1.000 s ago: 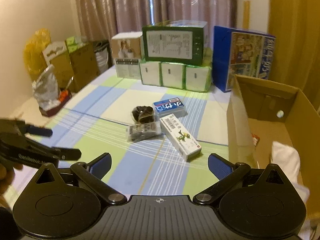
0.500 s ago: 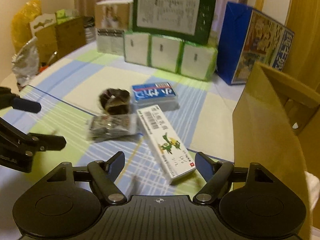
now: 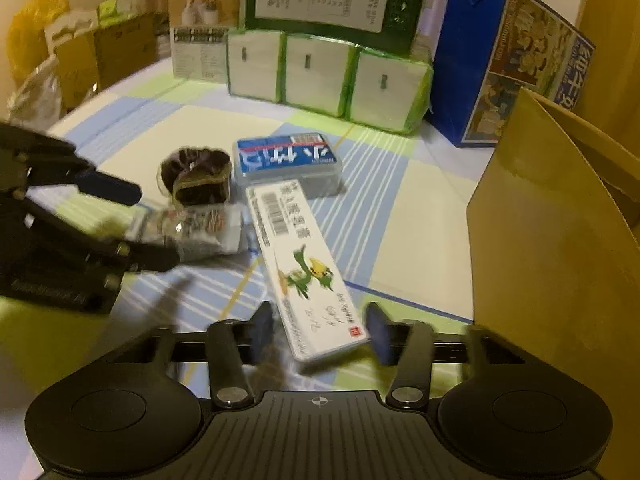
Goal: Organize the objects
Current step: 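Grasp the white medicine tube box with the right gripper while the left gripper grasps the snack packet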
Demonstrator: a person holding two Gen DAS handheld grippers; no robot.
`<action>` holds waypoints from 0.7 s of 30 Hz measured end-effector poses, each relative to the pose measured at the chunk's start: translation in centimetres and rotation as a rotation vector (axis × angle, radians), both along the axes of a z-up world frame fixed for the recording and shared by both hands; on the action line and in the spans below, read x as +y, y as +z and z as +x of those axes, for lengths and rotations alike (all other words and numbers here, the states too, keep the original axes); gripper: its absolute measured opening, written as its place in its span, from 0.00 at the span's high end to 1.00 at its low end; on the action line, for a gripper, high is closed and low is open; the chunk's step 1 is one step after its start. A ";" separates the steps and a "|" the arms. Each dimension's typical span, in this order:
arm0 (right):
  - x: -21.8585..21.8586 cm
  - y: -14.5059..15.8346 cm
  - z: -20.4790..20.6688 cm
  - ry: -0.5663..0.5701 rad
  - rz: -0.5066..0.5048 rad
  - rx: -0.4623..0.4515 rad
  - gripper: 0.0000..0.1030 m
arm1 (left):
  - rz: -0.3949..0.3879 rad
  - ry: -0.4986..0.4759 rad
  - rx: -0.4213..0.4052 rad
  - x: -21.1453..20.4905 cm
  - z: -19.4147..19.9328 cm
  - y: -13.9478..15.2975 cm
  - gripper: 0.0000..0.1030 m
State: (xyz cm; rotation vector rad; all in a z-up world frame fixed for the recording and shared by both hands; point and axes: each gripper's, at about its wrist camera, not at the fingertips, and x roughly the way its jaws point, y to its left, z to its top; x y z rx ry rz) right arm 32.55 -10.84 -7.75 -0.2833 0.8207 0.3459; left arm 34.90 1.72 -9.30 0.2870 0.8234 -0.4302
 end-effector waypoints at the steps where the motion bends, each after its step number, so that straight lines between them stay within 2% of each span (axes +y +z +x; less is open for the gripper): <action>1: 0.0 0.0 -0.1 0.000 -0.002 0.001 0.58 | 0.004 -0.005 -0.004 0.0 0.0 -0.1 0.45; 5: -0.1 0.2 -1.0 0.003 -0.004 0.017 0.64 | -0.005 0.001 0.007 -0.1 -0.1 -0.3 0.56; 9: -0.2 0.5 -2.8 -0.005 0.010 0.055 0.65 | 0.005 0.039 0.016 -0.6 -1.8 -0.1 0.66; 12: -0.5 0.7 -4.6 -0.027 0.034 0.089 0.65 | 0.007 0.090 0.041 -0.7 -3.7 0.3 0.67; 17: -1.2 1.2 -7.8 -0.033 0.102 0.144 0.65 | -0.030 0.145 0.062 0.0 -7.2 1.0 0.66; 19: -1.5 1.2 -8.4 -0.025 0.132 0.146 0.64 | -0.040 0.161 0.058 0.2 -7.9 1.2 0.66; 21: -1.6 1.2 -8.6 -0.015 0.152 0.130 0.60 | -0.085 0.205 0.046 0.6 -8.1 1.6 0.61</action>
